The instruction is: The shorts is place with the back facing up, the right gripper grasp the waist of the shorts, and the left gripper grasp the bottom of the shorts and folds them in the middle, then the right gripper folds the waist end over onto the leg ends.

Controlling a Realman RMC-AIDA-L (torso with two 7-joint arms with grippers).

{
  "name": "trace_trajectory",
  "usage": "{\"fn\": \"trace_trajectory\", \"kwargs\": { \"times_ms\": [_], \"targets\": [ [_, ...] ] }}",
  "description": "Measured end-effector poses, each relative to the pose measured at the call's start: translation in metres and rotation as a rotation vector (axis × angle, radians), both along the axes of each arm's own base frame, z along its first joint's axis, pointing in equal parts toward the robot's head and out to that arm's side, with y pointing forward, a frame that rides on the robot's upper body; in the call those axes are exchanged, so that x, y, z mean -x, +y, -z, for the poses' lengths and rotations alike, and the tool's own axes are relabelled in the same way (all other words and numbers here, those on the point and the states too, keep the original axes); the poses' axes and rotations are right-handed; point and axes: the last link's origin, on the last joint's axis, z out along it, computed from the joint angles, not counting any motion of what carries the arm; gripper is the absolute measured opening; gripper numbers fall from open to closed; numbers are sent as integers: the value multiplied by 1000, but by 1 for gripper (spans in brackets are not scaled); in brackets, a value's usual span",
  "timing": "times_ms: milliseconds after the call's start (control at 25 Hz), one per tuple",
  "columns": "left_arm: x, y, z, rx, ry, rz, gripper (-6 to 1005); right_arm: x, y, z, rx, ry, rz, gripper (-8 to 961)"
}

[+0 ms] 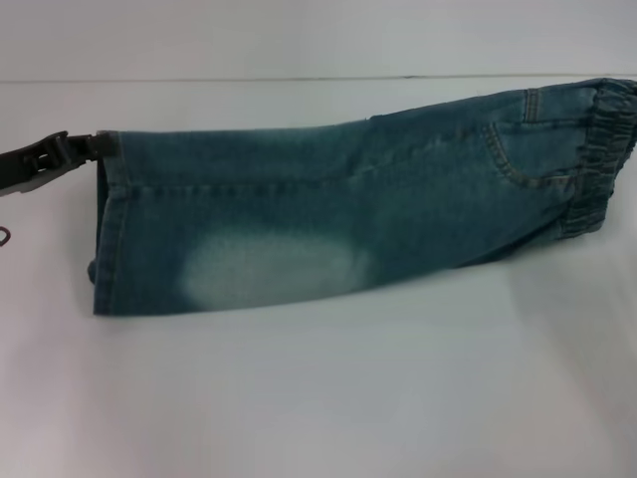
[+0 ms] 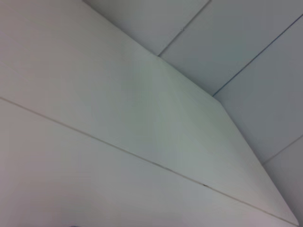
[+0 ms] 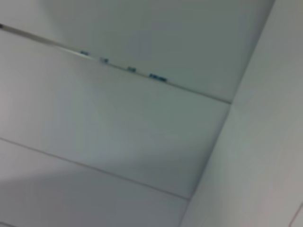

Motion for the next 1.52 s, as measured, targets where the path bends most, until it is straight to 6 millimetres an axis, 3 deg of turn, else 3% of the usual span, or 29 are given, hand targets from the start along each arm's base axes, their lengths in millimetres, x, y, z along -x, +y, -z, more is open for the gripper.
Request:
{"fn": "trace_trajectory", "kwargs": {
  "times_ms": [560, 680, 920, 1120, 1200, 1360, 1520],
  "targets": [
    [3, 22, 23, -74, 70, -32, 66, -5, 32, 8, 4, -192, 122, 45],
    [3, 21, 24, -77, 72, -33, 135, -7, 33, 9, 12, -206, 142, 46],
    [2, 18, 22, -78, 71, -15, 273, -14, 22, 3, -8, -232, 126, 285],
    [-15, 12, 28, -29, 49, 106, 505, -22, -1, -10, -9, -327, 36, 478],
    [-21, 9, 32, -9, 39, 146, 574, -27, -10, -11, 52, -373, 10, 698],
    [-30, 4, 40, 33, 41, 196, 712, -35, -19, -14, 141, -444, 2, 778],
    [-35, 3, 49, 73, 62, 225, 919, -39, -20, -15, 167, -480, 15, 857]
  ]
}}
